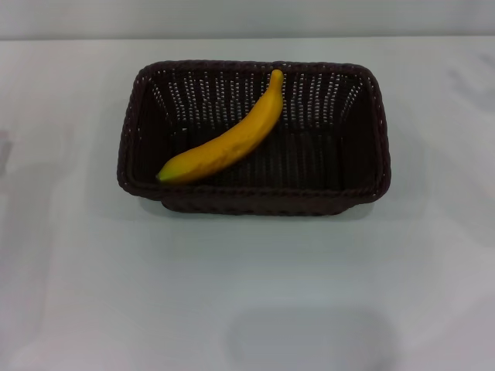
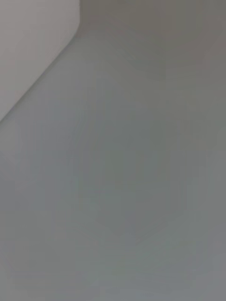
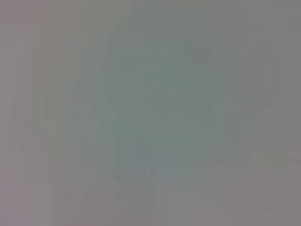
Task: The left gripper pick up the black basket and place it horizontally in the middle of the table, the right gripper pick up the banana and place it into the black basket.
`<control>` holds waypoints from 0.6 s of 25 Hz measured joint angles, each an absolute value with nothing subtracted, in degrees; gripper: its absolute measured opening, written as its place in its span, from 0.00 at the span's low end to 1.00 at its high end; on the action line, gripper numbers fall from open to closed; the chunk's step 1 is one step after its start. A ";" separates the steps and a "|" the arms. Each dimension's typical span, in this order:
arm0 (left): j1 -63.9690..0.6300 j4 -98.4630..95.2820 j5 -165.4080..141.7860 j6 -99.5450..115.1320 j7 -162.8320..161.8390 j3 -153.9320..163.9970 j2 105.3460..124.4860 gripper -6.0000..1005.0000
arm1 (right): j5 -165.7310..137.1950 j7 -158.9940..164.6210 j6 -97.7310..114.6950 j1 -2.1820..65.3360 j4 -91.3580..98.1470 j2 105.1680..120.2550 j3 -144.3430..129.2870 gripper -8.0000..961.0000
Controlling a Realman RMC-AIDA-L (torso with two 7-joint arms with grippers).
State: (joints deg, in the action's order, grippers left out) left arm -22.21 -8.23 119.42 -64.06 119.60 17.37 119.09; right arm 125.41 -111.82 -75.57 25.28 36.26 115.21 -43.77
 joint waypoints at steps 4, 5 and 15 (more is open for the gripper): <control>-22.18 -8.05 119.03 -64.07 120.00 17.45 119.09 0.88 | 125.50 -129.53 -73.32 25.12 24.92 115.32 -37.55 0.90; -22.10 -8.04 118.95 -64.09 120.52 17.47 119.09 0.88 | 125.53 -136.18 -71.49 25.05 21.38 115.34 -35.51 0.90; -23.34 -5.21 127.37 -65.58 143.76 17.00 119.41 0.88 | 125.67 -148.87 -66.69 24.99 13.31 115.32 -28.24 0.90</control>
